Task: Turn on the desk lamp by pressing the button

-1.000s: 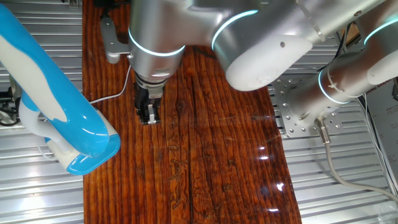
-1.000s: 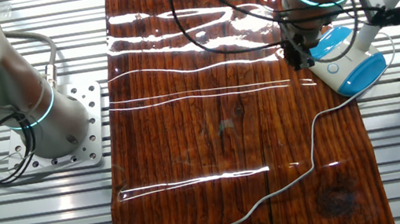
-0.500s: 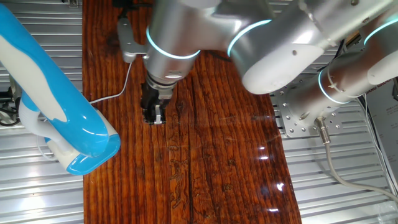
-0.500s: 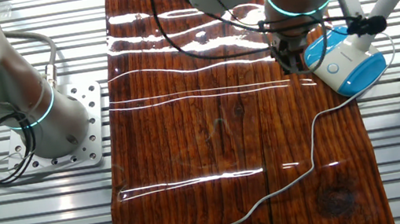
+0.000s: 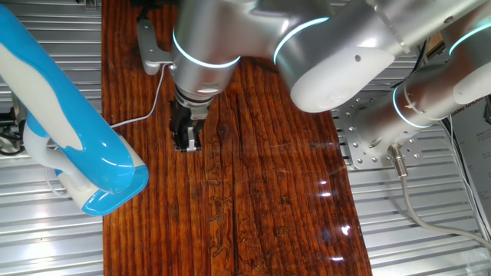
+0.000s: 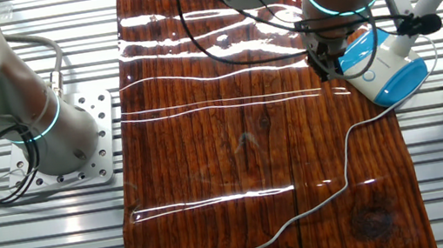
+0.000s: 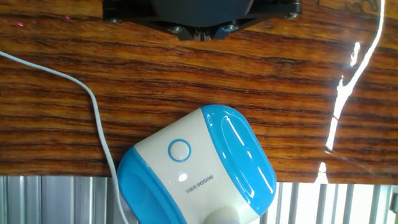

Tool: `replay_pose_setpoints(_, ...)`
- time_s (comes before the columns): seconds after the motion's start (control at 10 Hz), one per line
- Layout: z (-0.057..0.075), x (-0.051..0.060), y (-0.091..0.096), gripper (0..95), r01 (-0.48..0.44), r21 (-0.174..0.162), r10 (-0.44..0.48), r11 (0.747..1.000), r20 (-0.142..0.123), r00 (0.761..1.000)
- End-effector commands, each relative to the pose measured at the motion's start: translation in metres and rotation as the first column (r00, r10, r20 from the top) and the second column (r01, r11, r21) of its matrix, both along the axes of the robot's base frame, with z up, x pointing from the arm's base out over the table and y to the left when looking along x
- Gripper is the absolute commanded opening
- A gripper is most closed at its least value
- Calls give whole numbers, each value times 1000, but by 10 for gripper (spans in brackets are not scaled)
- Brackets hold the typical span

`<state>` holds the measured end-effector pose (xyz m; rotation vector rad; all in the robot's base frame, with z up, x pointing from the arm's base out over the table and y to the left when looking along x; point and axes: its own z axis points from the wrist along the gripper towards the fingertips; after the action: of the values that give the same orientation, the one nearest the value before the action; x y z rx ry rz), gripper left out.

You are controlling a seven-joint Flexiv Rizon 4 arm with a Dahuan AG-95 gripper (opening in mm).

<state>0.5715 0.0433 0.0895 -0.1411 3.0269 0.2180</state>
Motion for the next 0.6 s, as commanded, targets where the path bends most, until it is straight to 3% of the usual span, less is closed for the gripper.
replay_pose_setpoints(0.1, 1, 3, -2, 0, 0, -1, 0, 1000, 0, 1000)
replay_pose_setpoints(0.4, 1, 3, -2, 0, 2, 0, -2, 1000, 4, 1000)
replay_pose_setpoints(0.6, 1, 3, -2, 0, 23, 6, -23, 1000, -17, 1000)
